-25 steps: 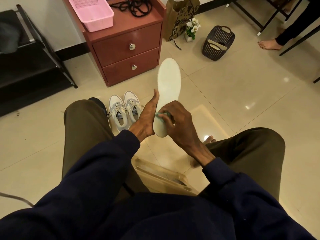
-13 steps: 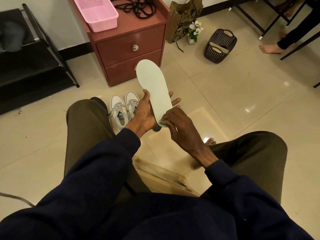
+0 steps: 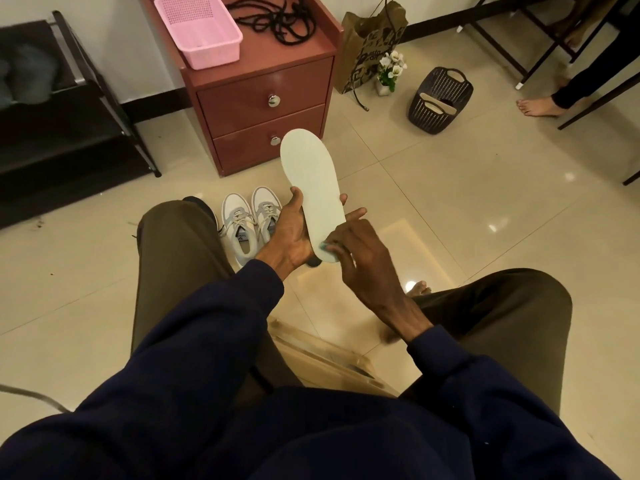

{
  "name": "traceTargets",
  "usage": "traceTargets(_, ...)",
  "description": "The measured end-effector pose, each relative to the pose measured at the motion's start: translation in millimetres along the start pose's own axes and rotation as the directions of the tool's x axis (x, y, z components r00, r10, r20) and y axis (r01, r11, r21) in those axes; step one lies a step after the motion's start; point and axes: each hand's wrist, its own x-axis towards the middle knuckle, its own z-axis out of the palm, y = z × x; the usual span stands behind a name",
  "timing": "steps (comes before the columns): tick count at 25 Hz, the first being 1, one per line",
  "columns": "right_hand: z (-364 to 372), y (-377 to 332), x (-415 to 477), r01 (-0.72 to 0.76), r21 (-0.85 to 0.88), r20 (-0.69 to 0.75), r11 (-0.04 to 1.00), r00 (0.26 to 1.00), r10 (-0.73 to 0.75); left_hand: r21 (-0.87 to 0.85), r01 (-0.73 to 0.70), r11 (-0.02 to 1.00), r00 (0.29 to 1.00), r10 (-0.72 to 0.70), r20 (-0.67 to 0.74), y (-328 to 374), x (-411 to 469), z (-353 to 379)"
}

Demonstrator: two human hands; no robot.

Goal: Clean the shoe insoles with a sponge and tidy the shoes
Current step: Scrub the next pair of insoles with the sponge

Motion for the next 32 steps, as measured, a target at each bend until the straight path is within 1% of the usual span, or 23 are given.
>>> traceTargets(3, -8, 23, 6, -0.223, -0.017, -0.090, 0.975, 0.971, 0.221, 0.166, 0.034, 0.986, 0.999, -0.036, 0.008, -6, 0, -3)
traceTargets(4, -9, 26, 5, -0.264, -0.008, -0.105, 0.965, 0.959, 0.262, 0.215, 0.048, 0.975, 0.999, -0.050, 0.003, -9, -1, -3)
traceTargets(5, -8, 26, 2, -0.257, 0.002, -0.104, 0.967, 0.961, 0.255, 0.248, 0.055, 0.967, 0.998, -0.054, -0.013, -13, -1, -2)
traceTargets(6, -5, 23, 0, -0.207, 0.017, -0.072, 0.978, 0.975, 0.208, 0.267, 0.060, 0.962, 0.998, -0.054, -0.029, -15, 0, -3)
traceTargets(8, 2, 13, -4, -0.037, 0.017, 0.064, 0.999, 0.997, 0.035, 0.280, 0.094, 0.955, 0.996, -0.089, -0.031, -14, 1, -5)
traceTargets(9, 4, 14, -2, 0.027, -0.013, 0.123, 1.000, 0.992, -0.025, 0.307, 0.117, 0.944, 0.993, -0.116, -0.021, -14, 1, -6)
traceTargets(10, 4, 20, 2, 0.033, -0.049, 0.146, 0.998, 0.989, -0.026, 0.343, 0.143, 0.929, 0.989, -0.143, -0.025, -16, 0, -6)
traceTargets(11, 1, 29, 5, -0.008, -0.085, 0.122, 0.996, 0.992, 0.018, 0.365, 0.178, 0.914, 0.983, -0.179, -0.033, -18, -2, -6)
traceTargets(13, -10, 50, 9, -0.205, -0.091, -0.002, 0.974, 0.979, 0.206, 0.443, 0.238, 0.865, 0.965, -0.262, -0.008, -23, -7, -6)
traceTargets(15, -23, 59, 6, -0.392, 0.043, -0.094, 0.919, 0.914, 0.394, 0.510, 0.245, 0.824, 0.952, -0.303, 0.032, -26, -10, -7)
traceTargets(16, -25, 54, 6, -0.406, 0.110, -0.089, 0.907, 0.905, 0.416, 0.511, 0.245, 0.824, 0.954, -0.299, 0.025, -25, -9, -8)
traceTargets(17, -24, 45, 6, -0.369, 0.148, -0.056, 0.918, 0.923, 0.380, 0.498, 0.241, 0.833, 0.959, -0.282, 0.008, -23, -9, -8)
traceTargets(19, -17, 22, 5, -0.220, 0.143, 0.061, 0.965, 0.975, 0.214, 0.457, 0.230, 0.859, 0.971, -0.234, -0.048, -20, -10, -7)
traceTargets(20, -14, 18, 5, -0.144, 0.123, 0.105, 0.982, 0.986, 0.131, 0.440, 0.223, 0.870, 0.974, -0.219, -0.059, -19, -10, -8)
traceTargets(21, -13, 20, 7, -0.110, 0.099, 0.115, 0.989, 0.989, 0.098, 0.426, 0.214, 0.879, 0.976, -0.207, -0.063, -19, -10, -9)
traceTargets(22, -15, 27, 9, -0.140, 0.076, 0.080, 0.987, 0.988, 0.134, 0.415, 0.205, 0.886, 0.978, -0.204, -0.047, -19, -11, -8)
traceTargets(24, -23, 45, 10, -0.320, 0.078, -0.049, 0.944, 0.945, 0.324, 0.393, 0.195, 0.899, 0.975, -0.223, 0.027, -19, -11, -8)
traceTargets(25, -27, 50, 8, -0.385, 0.110, -0.084, 0.916, 0.915, 0.394, 0.397, 0.194, 0.897, 0.971, -0.233, 0.052, -21, -12, -8)
traceTargets(26, -28, 49, 5, -0.396, 0.139, -0.080, 0.908, 0.909, 0.409, 0.388, 0.193, 0.901, 0.971, -0.232, 0.056, -21, -12, -9)
traceTargets(28, -24, 29, 3, -0.312, 0.177, 0.047, 0.933, 0.950, 0.309, 0.364, 0.181, 0.913, 0.979, -0.203, 0.021, -19, -9, -9)
traceTargets(30, -16, 9, 0, -0.172, 0.183, 0.199, 0.968, 0.971, 0.134, 0.378, 0.171, 0.910, 0.981, -0.193, 0.023, -16, -8, -10)
traceTargets(31, -13, 9, 1, -0.121, 0.166, 0.211, 0.979, 0.974, 0.084, 0.371, 0.173, 0.912, 0.980, -0.198, 0.031, -16, -6, -11)
traceTargets(32, -14, 15, 4, -0.125, 0.147, 0.175, 0.981, 0.980, 0.098, 0.360, 0.182, 0.915, 0.978, -0.205, 0.026, -15, -6, -11)
